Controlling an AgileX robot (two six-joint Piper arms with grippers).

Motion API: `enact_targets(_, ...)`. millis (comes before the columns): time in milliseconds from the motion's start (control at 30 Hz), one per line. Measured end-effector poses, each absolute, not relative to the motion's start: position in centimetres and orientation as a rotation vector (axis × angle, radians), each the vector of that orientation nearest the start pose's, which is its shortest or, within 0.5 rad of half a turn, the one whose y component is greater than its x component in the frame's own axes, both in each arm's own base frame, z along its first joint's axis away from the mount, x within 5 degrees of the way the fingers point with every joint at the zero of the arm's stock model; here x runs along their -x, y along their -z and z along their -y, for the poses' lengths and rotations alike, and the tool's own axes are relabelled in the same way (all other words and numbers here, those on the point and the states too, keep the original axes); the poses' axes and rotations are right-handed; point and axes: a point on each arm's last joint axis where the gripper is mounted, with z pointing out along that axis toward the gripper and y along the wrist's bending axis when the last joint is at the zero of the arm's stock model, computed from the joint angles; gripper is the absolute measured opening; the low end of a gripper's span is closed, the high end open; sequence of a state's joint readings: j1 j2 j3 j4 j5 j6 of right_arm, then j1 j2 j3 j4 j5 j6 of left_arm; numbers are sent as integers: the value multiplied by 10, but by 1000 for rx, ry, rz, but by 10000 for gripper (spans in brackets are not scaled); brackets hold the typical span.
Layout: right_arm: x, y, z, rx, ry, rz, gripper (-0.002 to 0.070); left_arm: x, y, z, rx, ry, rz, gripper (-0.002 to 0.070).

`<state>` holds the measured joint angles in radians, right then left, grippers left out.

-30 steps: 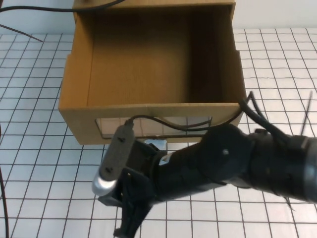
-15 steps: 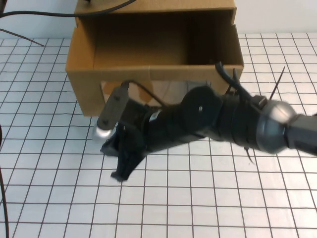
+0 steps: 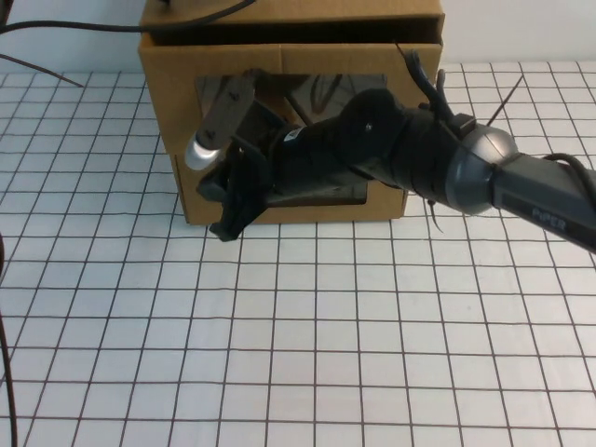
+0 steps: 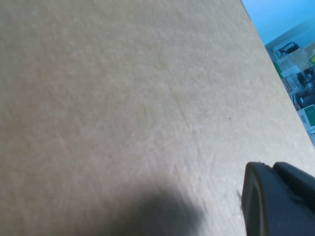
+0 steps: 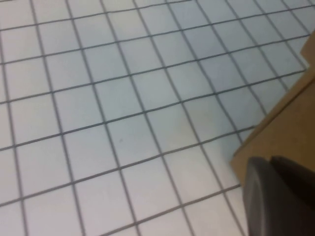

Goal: Close the shoe box
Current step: Close the shoe box with your right arm

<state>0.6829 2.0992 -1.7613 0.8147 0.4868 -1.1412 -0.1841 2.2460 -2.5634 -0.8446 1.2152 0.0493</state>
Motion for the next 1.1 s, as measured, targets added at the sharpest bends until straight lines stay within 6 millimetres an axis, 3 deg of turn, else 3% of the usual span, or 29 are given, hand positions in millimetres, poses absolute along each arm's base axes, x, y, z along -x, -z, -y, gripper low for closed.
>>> enact_targets(267,-388,-257,-339,1209,-559,-1779,-13,-460,-399,151,-287,1140,-2219,-5)
enact_targets(667,-408,-257,-320,1137,-560,-1829,-13,-460,-399,151,-287,1141,-2219,-6)
enact_targets(933,-394,-259,-315,1344,-633,-1826,-13,-458,-400,148,-366,1150,-2192,-5)
enact_targets(1100,-374,-300,-306,1405,-669,-1775,-13,-457,-403,150,-513,1160,-2098,-5)
